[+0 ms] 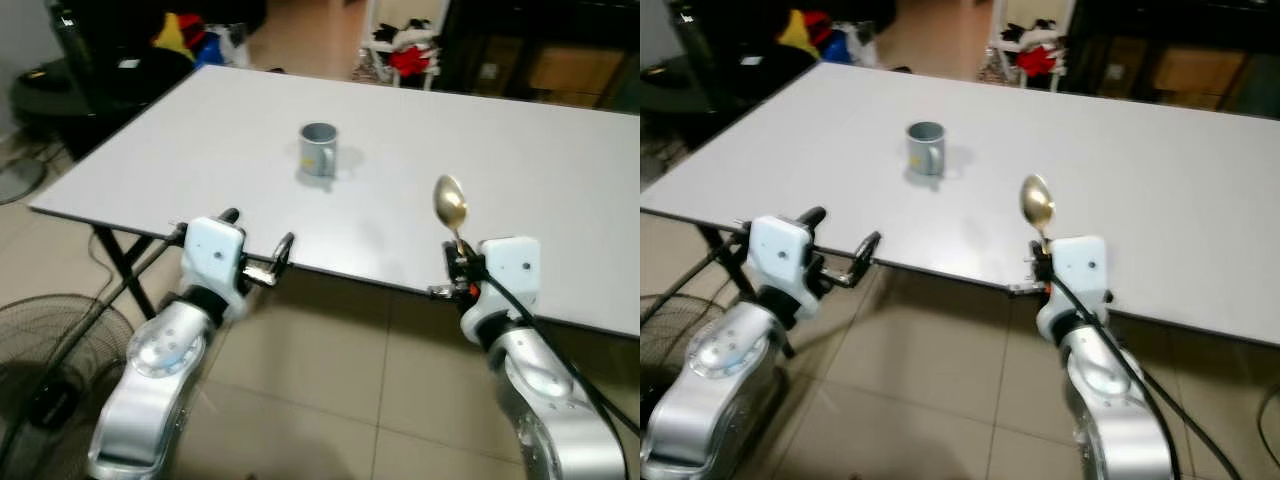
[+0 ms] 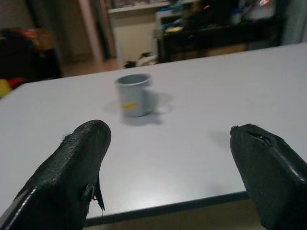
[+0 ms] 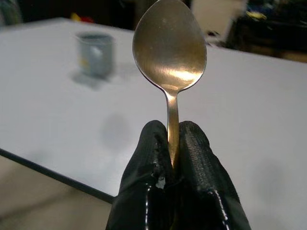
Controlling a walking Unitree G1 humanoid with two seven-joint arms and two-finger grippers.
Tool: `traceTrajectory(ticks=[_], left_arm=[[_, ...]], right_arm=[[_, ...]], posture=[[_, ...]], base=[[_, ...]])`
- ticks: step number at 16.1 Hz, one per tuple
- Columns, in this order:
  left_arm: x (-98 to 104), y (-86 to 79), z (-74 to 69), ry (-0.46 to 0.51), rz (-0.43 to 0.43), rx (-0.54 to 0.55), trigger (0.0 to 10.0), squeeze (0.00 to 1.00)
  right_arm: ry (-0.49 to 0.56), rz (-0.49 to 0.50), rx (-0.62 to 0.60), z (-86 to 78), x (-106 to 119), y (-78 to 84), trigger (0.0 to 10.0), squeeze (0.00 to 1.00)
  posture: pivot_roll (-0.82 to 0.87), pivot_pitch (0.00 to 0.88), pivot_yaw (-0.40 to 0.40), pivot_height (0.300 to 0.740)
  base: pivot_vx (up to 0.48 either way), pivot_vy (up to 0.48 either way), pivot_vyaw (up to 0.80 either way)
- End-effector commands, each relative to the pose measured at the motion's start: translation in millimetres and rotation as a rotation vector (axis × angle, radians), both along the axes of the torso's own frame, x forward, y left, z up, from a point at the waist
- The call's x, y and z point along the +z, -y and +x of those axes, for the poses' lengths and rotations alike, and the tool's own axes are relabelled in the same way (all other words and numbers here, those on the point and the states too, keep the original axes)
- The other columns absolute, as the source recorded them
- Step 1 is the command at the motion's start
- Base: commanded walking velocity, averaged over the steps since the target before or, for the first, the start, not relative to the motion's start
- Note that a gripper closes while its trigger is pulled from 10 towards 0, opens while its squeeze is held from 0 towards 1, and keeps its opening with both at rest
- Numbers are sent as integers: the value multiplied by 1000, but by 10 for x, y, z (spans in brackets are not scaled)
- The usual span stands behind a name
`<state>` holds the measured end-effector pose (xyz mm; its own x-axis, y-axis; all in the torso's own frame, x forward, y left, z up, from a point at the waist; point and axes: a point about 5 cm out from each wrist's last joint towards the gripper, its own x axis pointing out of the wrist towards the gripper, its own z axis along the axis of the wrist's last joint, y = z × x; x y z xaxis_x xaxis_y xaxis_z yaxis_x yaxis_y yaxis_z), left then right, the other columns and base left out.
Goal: Setting the table
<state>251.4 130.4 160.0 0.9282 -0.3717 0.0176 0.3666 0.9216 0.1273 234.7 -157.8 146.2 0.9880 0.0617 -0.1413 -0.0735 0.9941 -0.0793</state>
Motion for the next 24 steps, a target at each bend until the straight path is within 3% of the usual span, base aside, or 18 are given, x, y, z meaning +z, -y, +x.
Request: traceTrajectory(ticks=[1,24], left_arm=[[15,-78,0,8,11,36,10000,0],[73,-133,74,39,20,65,10000,0]], right_arm=[[9,2,7,62,35,-23,10000,0],[22,15,29,222,45,-87,10000,0]], posture=[[17,18,-2,740],[44,0,-9,740]], base=[[277,0,0],[315,0,0]])
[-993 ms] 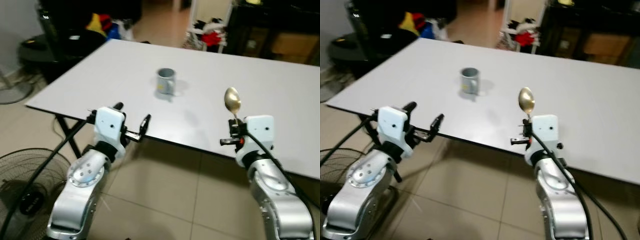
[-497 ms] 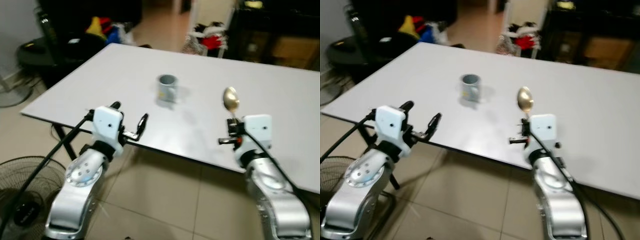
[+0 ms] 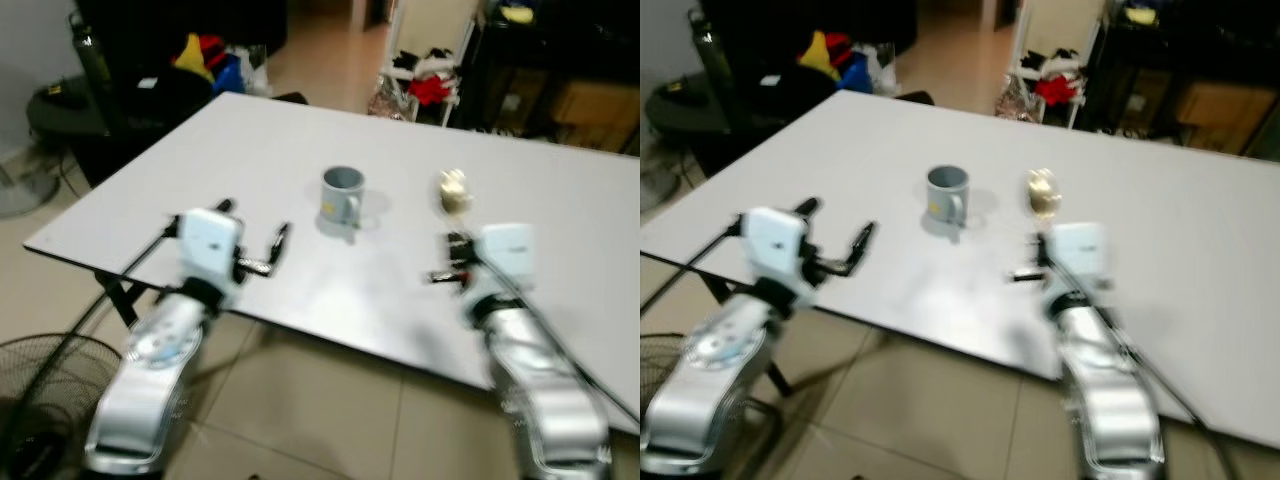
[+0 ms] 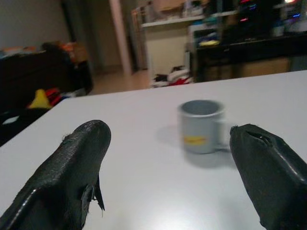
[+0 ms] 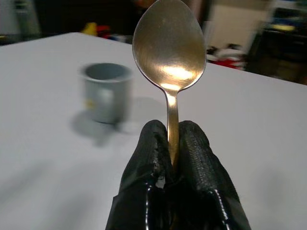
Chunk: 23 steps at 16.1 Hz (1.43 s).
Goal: Setting the table
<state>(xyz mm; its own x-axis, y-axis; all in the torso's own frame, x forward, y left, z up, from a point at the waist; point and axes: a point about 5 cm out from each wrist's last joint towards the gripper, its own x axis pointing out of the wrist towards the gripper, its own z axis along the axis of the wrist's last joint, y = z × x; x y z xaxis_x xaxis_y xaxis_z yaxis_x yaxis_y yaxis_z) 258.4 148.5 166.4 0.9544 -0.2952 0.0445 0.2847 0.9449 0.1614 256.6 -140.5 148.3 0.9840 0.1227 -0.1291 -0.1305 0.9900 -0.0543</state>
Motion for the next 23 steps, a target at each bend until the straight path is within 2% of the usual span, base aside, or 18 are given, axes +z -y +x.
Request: traceTrajectory(ticks=[1,3,4,7,14,15,18,19,21,22,23], left_arm=[[6,51,5,2,-2,-18,10000,0],[-15,62,6,-3,9,-27,10000,0],[-15,62,6,-3,9,-27,10000,0],[-62,90,-26,-35,33,-80,10000,0],[-87,122,-41,-42,54,-111,10000,0],[-103,141,-46,-47,48,-127,10000,0],[-103,162,-53,-49,44,-145,10000,0],[-132,192,-84,-72,40,-191,10000,0],[-169,245,-140,-103,57,-282,10000,0],[-191,287,-192,-120,81,-372,10000,0],[-192,293,-203,-120,91,-398,10000,0]], right_arm=[[6,-15,-29,9,14,87,10000,0],[-57,-58,-48,29,-78,106,10000,0],[-57,-58,-48,29,-78,106,10000,0],[-163,-68,-87,17,-233,127,10000,0],[-270,-114,-181,-44,-365,201,10000,0],[-334,-136,-210,-53,-434,251,10000,0],[-381,-132,-224,-52,-474,281,10000,0],[-421,-134,-245,-64,-506,299,10000,0],[-447,-118,-268,-76,-526,308,10000,0],[-457,-96,-292,-85,-528,319,10000,0],[-456,-84,-306,-93,-525,326,10000,0]], posture=[[45,0,-9,740],[46,0,-9,740],[46,0,-9,740],[50,0,3,740],[49,10,16,740],[47,2,11,740],[47,2,11,740],[48,0,4,740],[50,0,0,740],[53,0,-1,740],[51,0,6,740]], base=[[319,0,0],[154,0,0],[0,0,0],[0,0,0],[0,0,0],[0,0,0],[0,0,0],[0,0,0],[0,0,0],[0,0,0],[0,0,0]])
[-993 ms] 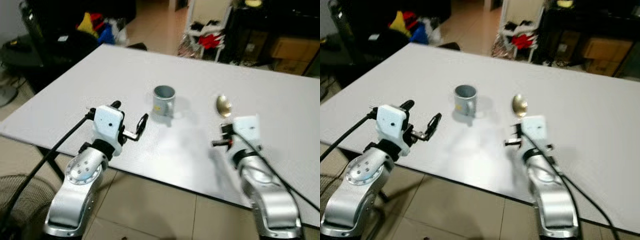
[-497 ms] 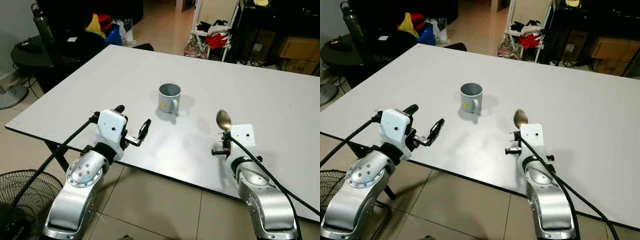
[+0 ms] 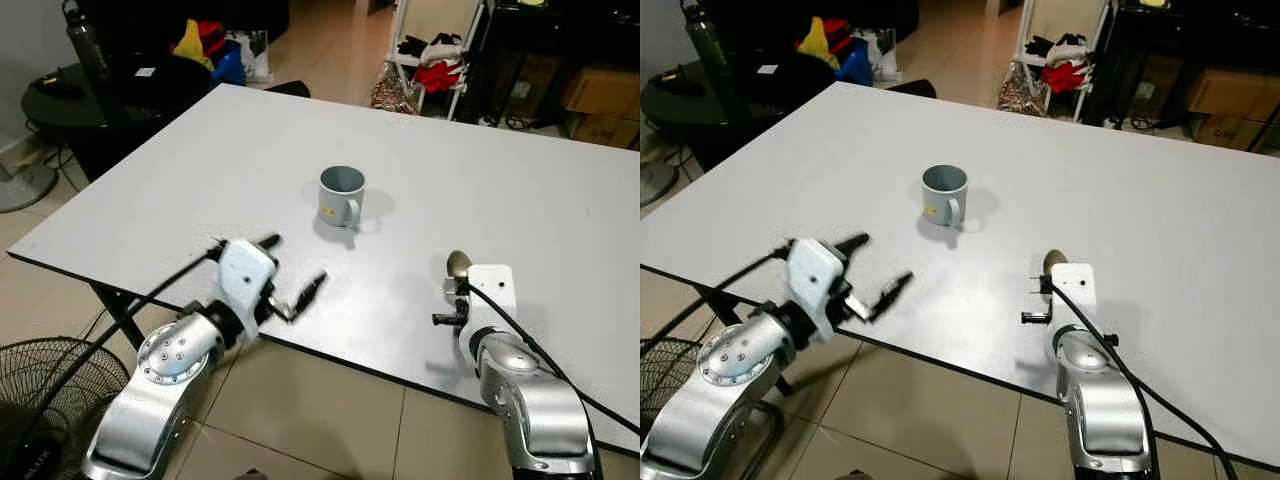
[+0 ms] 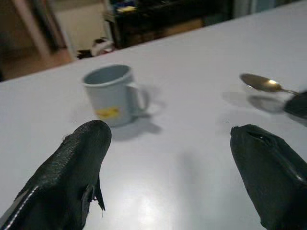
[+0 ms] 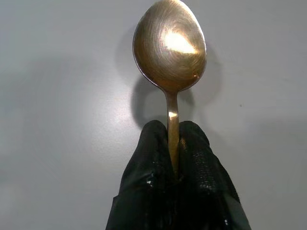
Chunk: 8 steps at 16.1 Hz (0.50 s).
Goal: Setting the table
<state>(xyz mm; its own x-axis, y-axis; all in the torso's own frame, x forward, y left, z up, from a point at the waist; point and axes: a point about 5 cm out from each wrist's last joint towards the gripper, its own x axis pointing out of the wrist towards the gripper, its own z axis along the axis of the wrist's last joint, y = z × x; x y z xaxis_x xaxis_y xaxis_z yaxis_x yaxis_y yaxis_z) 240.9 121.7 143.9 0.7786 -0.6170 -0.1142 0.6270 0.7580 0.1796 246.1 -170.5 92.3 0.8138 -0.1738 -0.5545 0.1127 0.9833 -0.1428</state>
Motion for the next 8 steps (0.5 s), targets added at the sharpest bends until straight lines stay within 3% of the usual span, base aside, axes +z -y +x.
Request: traceTrajectory(ticks=[1,3,5,8], left_arm=[[33,18,-16,13,5,-32,10000,0],[20,-55,117,23,31,71,10000,0],[14,-86,194,34,21,144,10000,0],[22,-63,283,49,-15,207,10000,0]], right_arm=[[21,13,-30,3,47,29,10000,0],[135,144,-51,-17,170,-22,10000,0],[155,152,-45,-44,201,-28,10000,0],[216,113,2,-13,298,-44,10000,0]], posture=[[48,0,11,740],[33,0,31,740],[19,1,39,740],[12,2,44,740]], base=[[0,0,0],[0,0,0],[0,0,-662],[0,433,-800]])
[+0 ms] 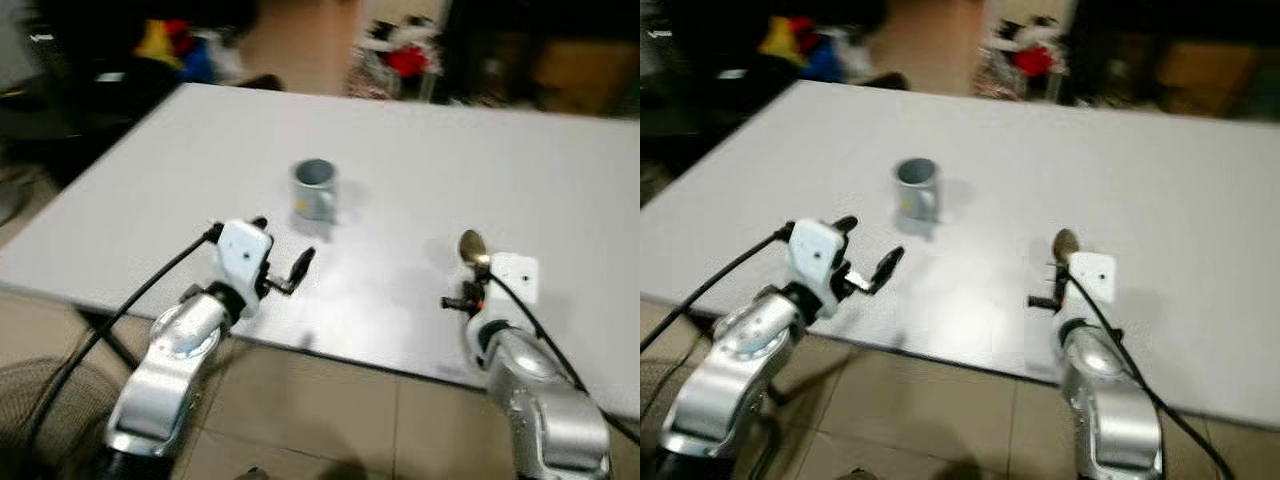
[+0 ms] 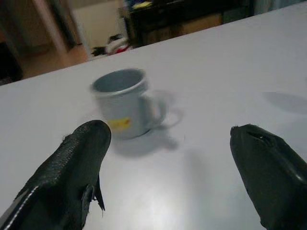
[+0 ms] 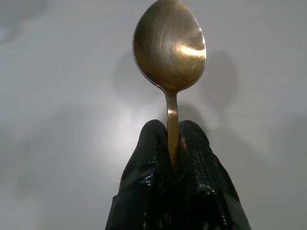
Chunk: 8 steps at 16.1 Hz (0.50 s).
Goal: Setting the table
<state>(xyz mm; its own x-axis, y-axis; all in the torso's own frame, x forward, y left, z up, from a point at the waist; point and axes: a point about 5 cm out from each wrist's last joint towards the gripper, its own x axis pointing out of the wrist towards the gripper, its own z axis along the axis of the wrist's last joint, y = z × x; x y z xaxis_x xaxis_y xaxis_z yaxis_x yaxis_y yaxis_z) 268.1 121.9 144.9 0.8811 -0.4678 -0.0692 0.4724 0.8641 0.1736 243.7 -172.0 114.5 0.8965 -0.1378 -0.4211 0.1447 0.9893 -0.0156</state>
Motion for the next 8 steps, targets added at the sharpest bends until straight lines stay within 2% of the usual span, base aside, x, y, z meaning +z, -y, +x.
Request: traceTrajectory(ticks=[1,3,5,7,8], left_arm=[[19,-57,19,17,10,31,10000,0],[20,-64,29,20,3,50,10000,0],[50,-82,26,48,-9,90,10000,0],[62,-72,19,52,-2,102,10000,0],[75,-61,15,46,-27,102,10000,0]], right_arm=[[56,2,26,23,98,-66,10000,0],[66,0,38,30,109,-69,10000,0],[81,-5,52,57,121,-55,10000,0],[82,-13,90,92,121,-91,10000,0],[85,-12,98,119,122,-96,10000,0]], posture=[[11,2,43,740],[11,3,42,740],[13,3,42,740],[19,1,36,740],[25,1,34,740]], base=[[0,461,-800],[0,448,-800],[0,0,0],[0,-480,0],[0,0,0]])
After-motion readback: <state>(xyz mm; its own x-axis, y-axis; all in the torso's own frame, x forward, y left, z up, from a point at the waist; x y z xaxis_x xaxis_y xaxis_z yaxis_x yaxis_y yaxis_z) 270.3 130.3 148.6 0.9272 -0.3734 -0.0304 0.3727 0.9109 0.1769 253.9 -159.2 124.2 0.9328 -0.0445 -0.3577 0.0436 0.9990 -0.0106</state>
